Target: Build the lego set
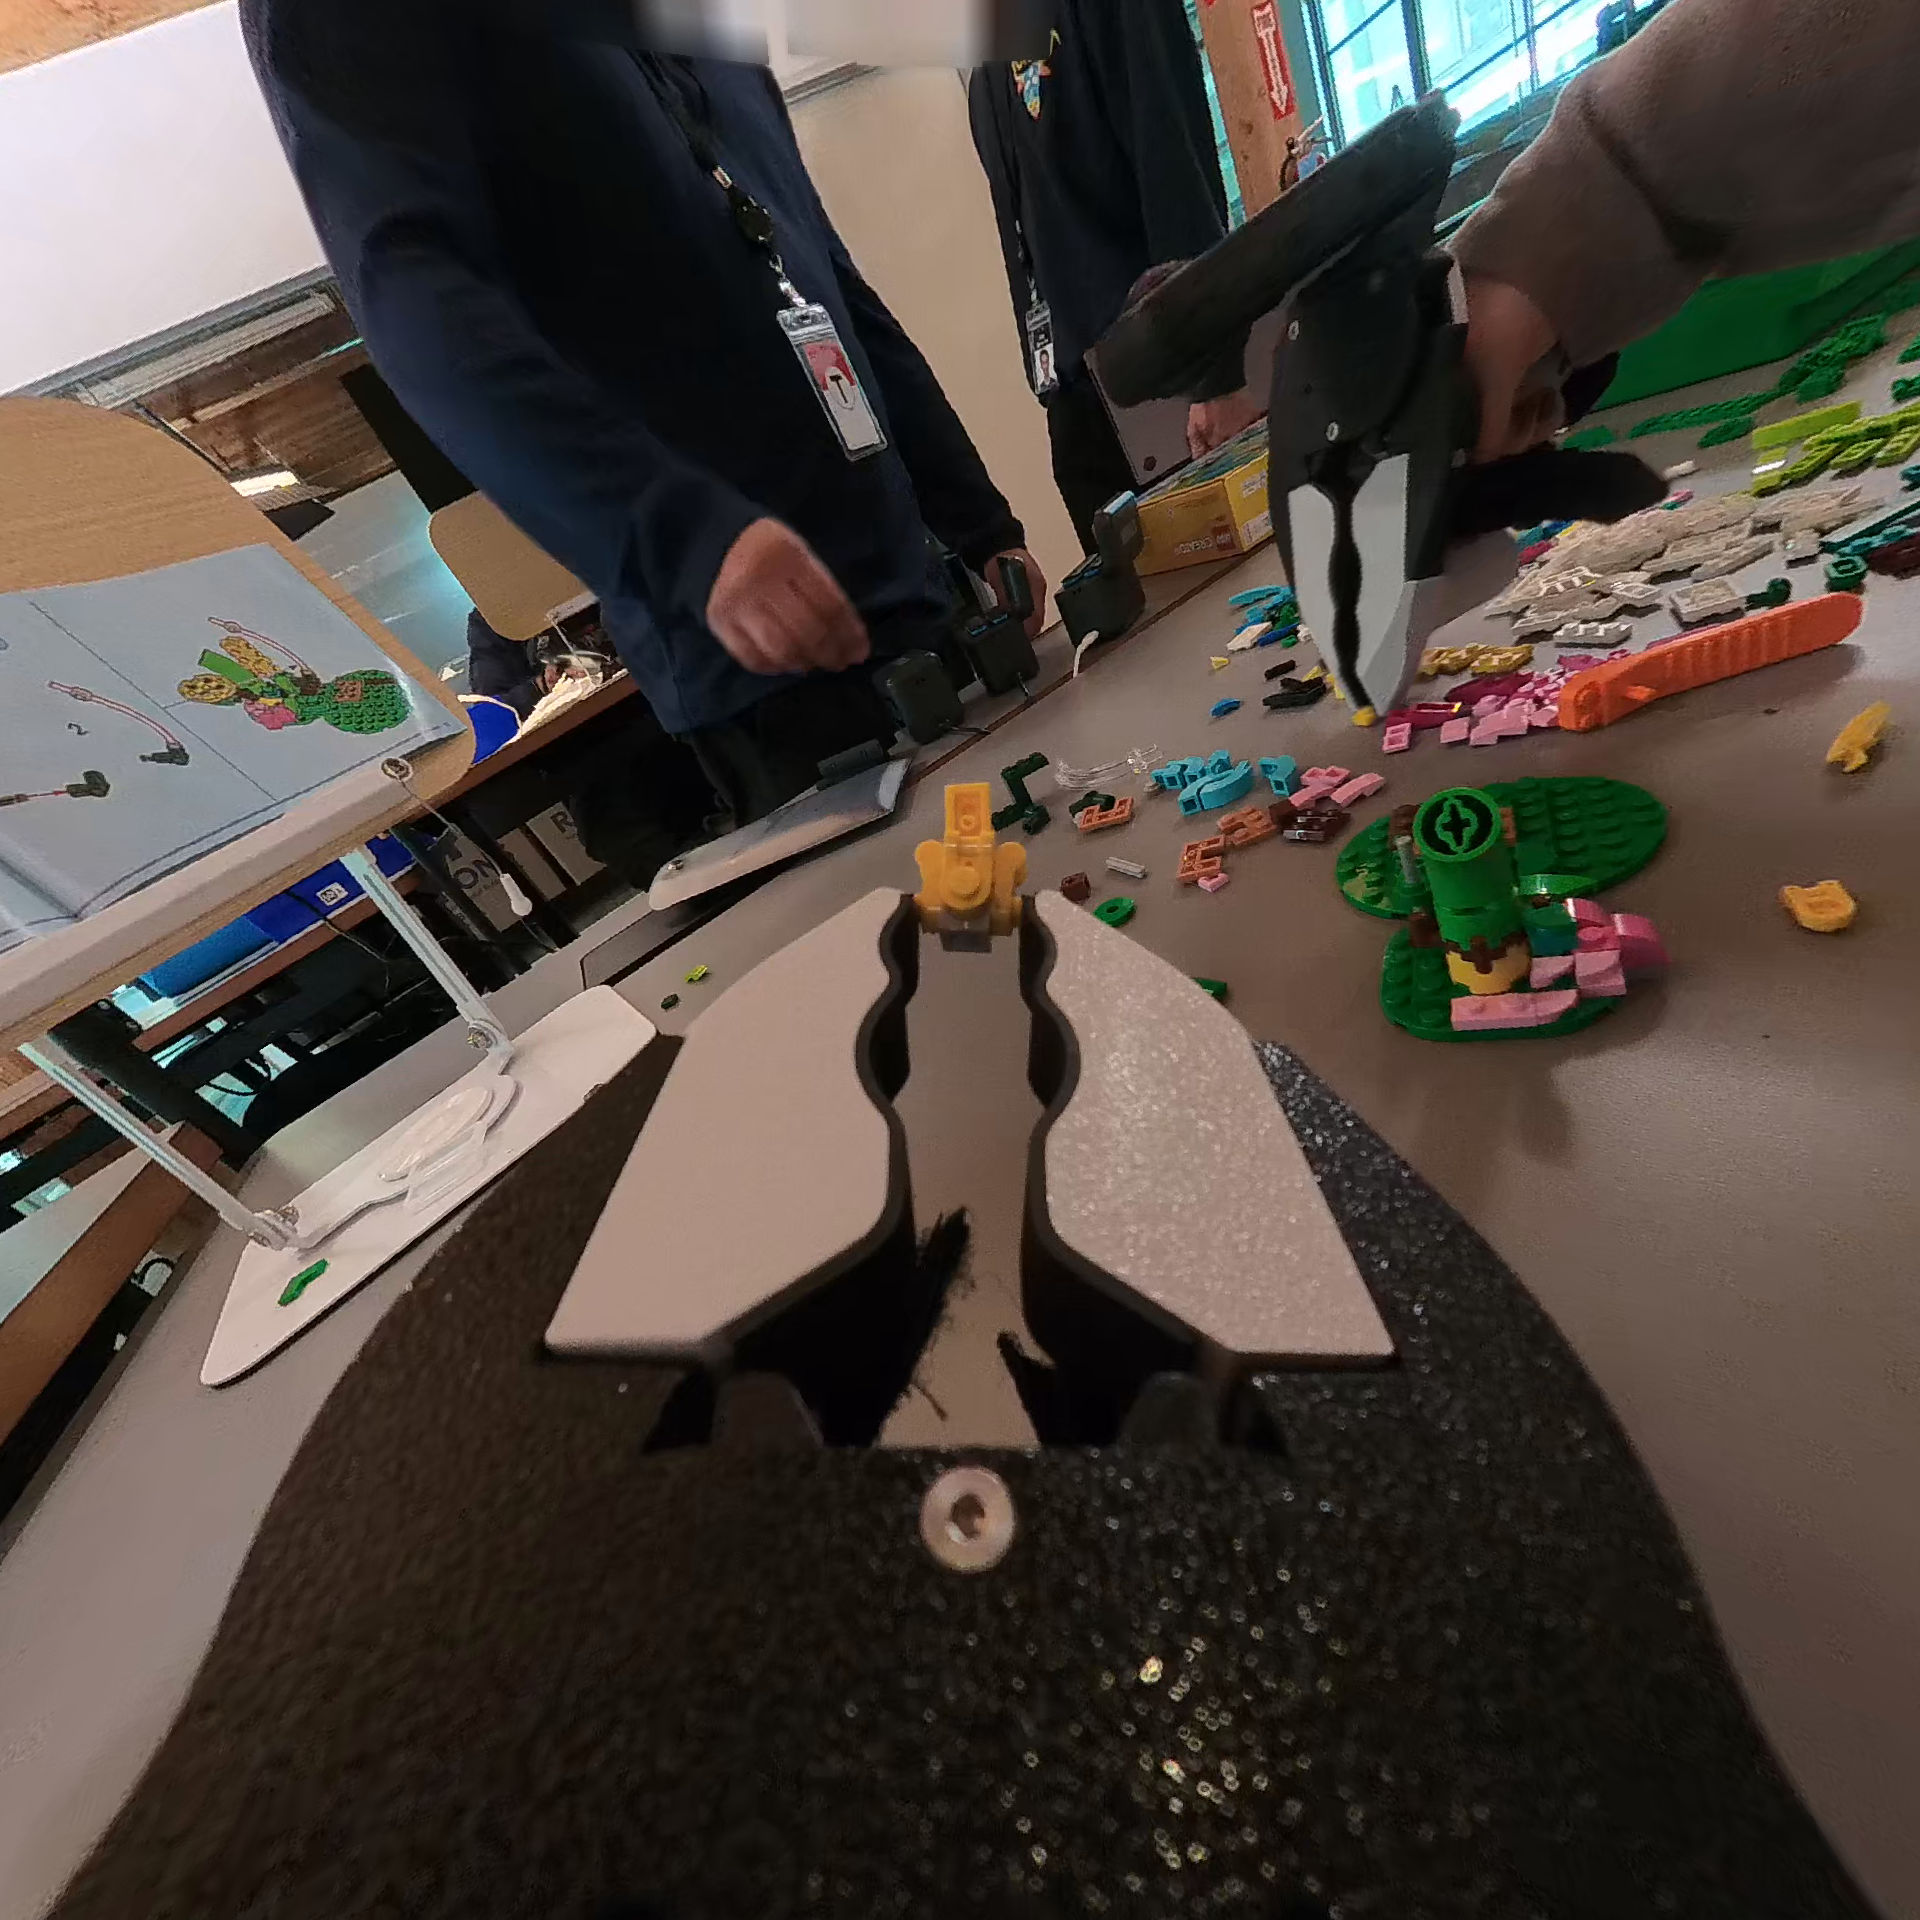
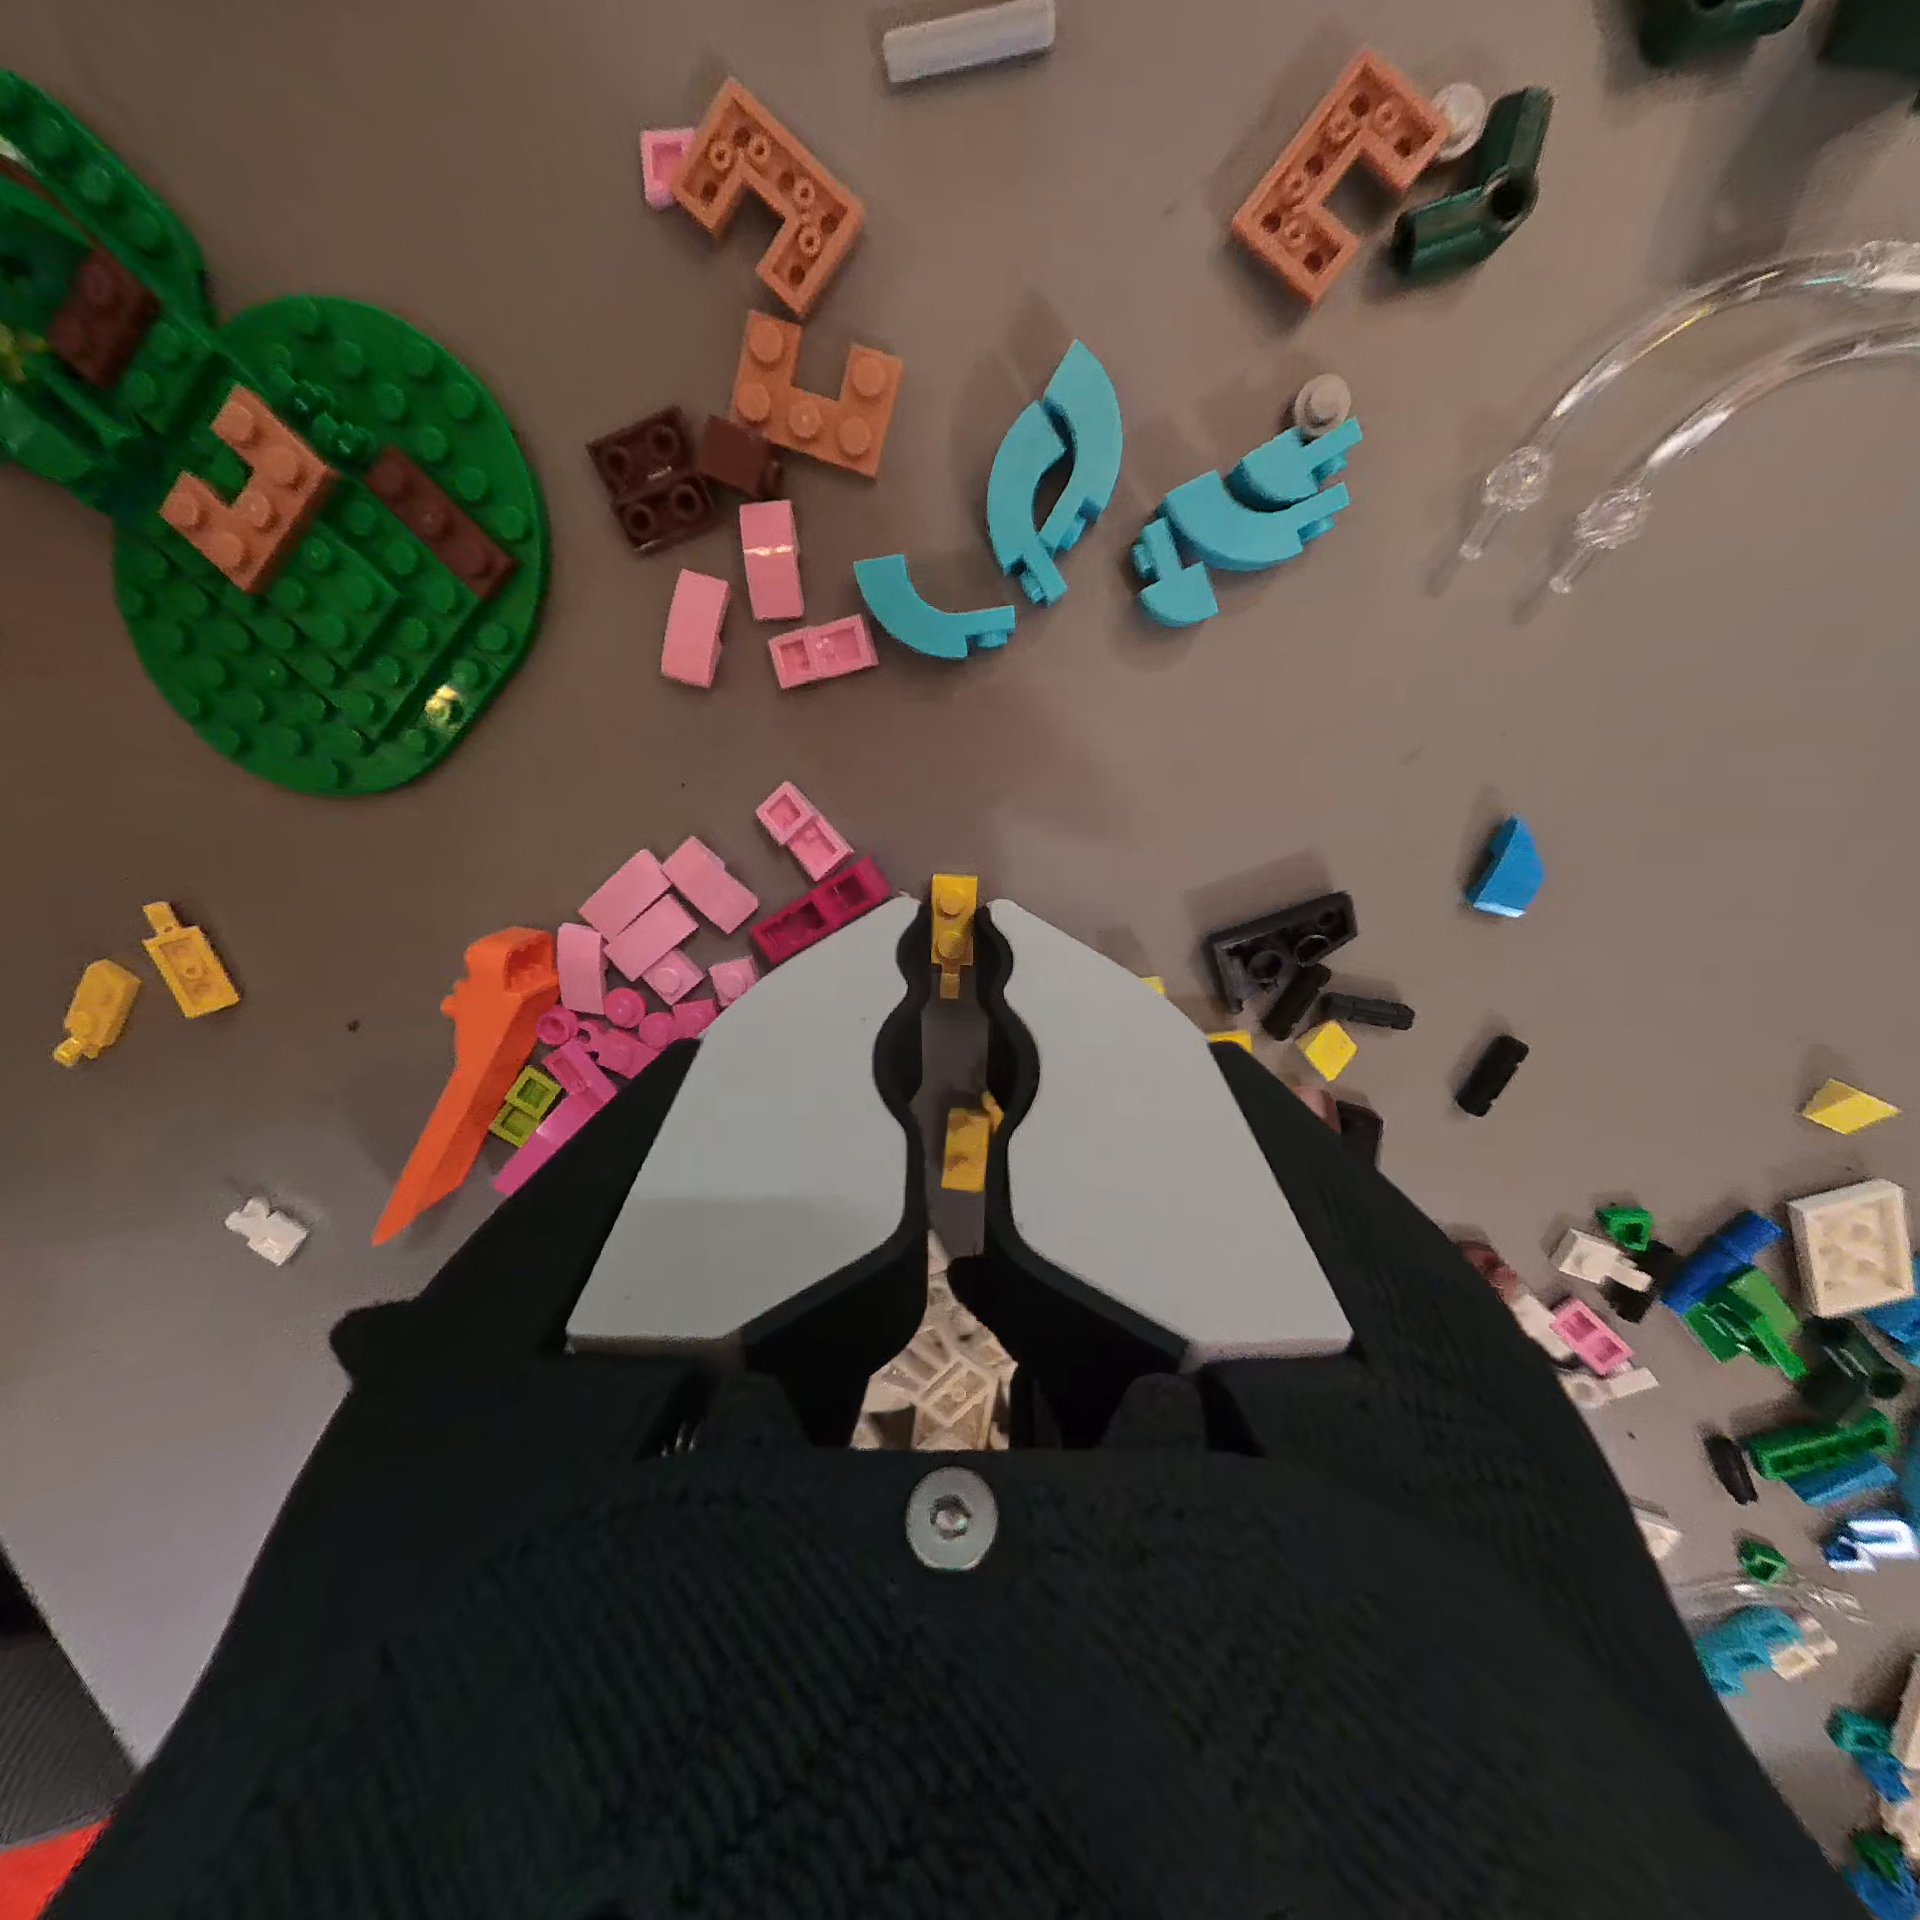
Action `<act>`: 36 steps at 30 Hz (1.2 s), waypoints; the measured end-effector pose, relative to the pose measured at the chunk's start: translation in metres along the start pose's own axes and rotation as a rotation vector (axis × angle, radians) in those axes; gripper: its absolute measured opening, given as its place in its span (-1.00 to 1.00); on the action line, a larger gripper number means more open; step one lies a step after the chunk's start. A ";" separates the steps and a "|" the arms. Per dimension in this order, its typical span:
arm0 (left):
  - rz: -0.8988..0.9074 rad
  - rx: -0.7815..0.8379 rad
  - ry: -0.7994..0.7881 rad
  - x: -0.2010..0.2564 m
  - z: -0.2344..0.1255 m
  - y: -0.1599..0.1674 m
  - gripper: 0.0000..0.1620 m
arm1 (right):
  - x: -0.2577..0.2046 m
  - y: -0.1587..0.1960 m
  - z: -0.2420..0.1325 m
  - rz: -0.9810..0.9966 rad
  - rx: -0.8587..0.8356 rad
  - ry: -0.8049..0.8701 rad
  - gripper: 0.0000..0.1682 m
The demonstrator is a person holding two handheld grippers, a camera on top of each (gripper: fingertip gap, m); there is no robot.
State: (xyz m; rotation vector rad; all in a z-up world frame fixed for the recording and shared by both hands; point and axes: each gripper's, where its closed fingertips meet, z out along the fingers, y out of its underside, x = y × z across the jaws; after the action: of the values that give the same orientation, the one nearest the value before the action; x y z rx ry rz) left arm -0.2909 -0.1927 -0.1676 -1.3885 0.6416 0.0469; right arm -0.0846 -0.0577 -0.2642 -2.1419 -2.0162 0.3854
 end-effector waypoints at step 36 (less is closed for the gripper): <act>-0.222 0.214 -0.418 -0.077 -0.043 -0.038 -0.78 | -0.195 -0.292 -0.095 0.276 1.682 -0.252 -0.94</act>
State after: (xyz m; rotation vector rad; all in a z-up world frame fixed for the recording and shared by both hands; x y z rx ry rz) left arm -0.3569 -0.2143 -0.1008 -1.1865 0.1375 0.0858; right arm -0.3433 -0.2269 -0.0726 -1.1414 -0.6465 1.6361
